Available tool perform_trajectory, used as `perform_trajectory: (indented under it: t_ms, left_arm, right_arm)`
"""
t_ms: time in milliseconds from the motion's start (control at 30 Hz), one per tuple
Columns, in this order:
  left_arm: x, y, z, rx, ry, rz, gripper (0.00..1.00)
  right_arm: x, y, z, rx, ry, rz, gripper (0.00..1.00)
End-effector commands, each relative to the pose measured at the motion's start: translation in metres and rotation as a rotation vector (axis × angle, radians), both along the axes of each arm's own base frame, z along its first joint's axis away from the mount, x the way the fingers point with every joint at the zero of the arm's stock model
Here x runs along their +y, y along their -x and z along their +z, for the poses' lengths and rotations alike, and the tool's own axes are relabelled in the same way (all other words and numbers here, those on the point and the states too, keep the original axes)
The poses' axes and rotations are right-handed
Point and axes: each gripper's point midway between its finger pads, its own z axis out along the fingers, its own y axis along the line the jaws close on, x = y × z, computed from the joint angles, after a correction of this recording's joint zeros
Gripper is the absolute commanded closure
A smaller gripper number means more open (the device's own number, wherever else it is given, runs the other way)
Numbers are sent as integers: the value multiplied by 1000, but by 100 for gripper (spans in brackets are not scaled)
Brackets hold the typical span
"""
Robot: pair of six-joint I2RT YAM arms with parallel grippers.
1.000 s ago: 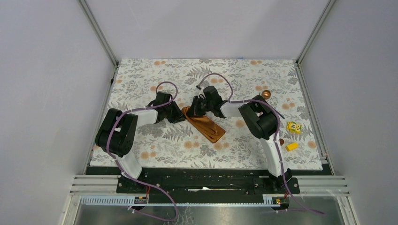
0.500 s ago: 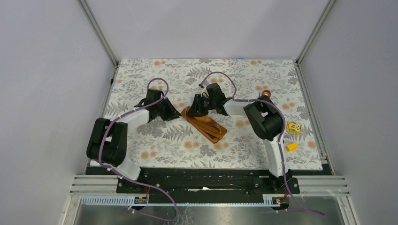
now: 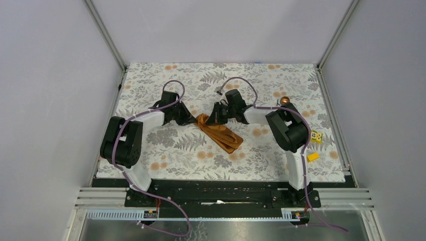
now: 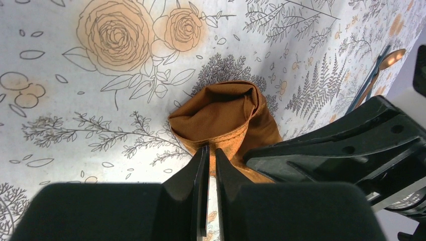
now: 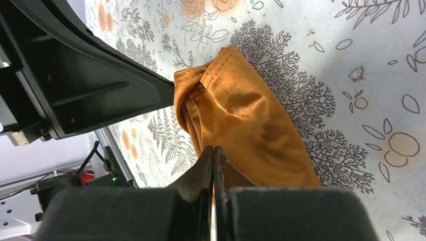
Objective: Fold the napkin into a case and place the utensils inside
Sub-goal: Grasp the top corner of the smaller rectangle folded napkin from the folded napkin.
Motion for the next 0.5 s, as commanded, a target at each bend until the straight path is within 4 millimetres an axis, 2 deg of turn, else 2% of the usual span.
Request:
perform_trajectory:
  t_ms: [0,133,233,367,467]
  left_arm:
    - [-14,-19,17,-74,21,-16,87]
    - [-21,-18,13,-71,18,-23,87]
    - [-24,-17,8,-63,18,-28,87]
    - [-25,-16,7,-61,17,-31,85]
    - [-26,-14,18,-77,28,-34,82]
  right_arm:
    - [0,-1,-7,-26,14,7,100]
    - [17,4,-17,-25,8,24,100]
    - [24,-3,-20,-44,18,-8,100]
    - [20,-11,-27,-55,43,-50,100]
    - [19,-10,-31,-51,53,-51,100]
